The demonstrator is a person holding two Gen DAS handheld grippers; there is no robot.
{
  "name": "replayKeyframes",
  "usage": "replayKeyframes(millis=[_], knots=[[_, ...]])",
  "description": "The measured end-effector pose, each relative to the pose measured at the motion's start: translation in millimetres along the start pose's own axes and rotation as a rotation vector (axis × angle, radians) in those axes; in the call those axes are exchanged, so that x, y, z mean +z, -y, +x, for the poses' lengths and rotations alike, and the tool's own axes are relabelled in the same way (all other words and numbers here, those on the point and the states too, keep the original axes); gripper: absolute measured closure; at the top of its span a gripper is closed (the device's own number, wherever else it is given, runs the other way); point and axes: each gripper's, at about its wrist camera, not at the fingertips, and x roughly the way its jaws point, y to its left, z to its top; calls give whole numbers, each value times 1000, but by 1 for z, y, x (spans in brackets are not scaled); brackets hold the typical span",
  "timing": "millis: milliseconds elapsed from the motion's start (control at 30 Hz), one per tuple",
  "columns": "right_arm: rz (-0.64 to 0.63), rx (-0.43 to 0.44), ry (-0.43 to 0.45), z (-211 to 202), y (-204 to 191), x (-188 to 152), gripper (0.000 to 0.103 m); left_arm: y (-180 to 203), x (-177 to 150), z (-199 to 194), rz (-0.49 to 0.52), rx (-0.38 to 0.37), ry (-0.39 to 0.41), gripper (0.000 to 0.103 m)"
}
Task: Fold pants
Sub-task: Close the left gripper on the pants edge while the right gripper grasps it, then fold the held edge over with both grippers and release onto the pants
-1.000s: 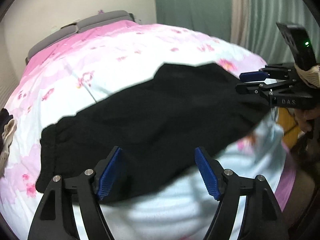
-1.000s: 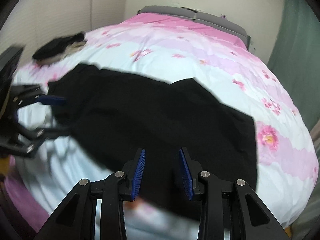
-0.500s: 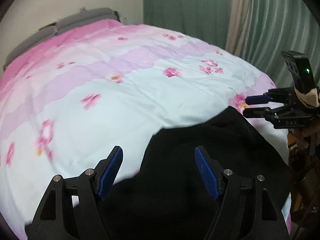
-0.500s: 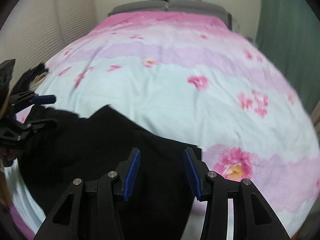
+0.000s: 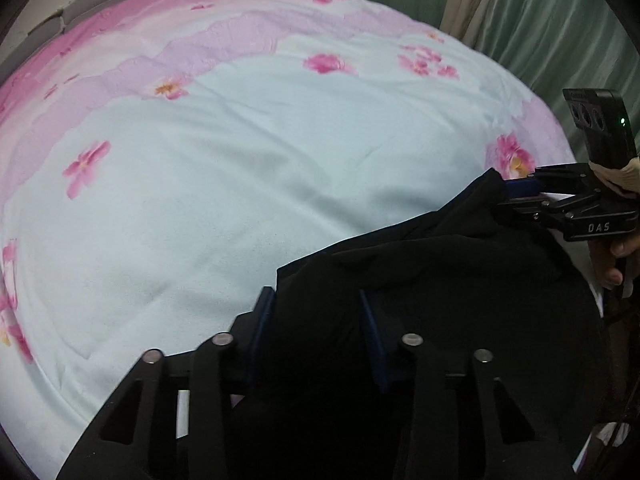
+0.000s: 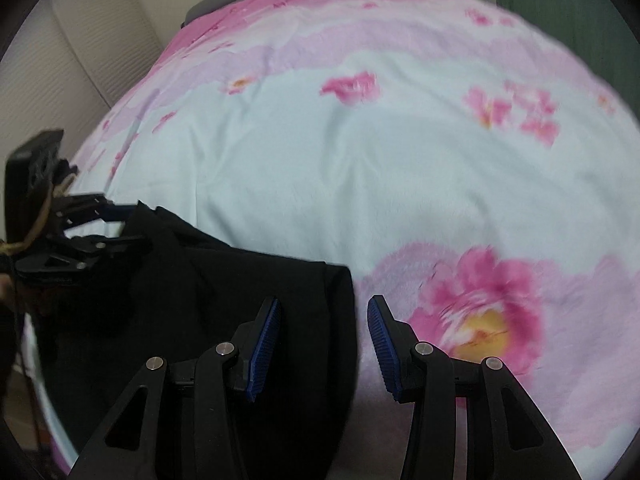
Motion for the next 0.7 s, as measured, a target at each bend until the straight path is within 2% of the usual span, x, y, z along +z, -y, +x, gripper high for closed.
replayKeyframes(millis=[33,67,100,200,333,400,567,667,700], knots=[[13,19,-10,3,2,-1,61,0,1,1,3,1,-3,79],[27,49,-13,7,5,-2,79,-1,2,2,3,4,-5,83],[31,78,-13,8,6,-3,93,-2,4,2,-2,8,-6,87],[46,107,26,3,8,-3,96,-5,14,1,-12,29,10,90],[34,91,114,-18,8,5,99,-6,29,-5,-40,54,68,90],[32,83,160,-30,9,9,99,-5,31,-1,-33,53,59,90],[9,10,99,-3,15,9,99,1,26,11,-14,71,45,88],[-3,-8,98,2,16,3,98,4,25,0,-23,72,55,80],[-11,-19,102,0,14,2,91,6,24,-7,-18,74,62,70]])
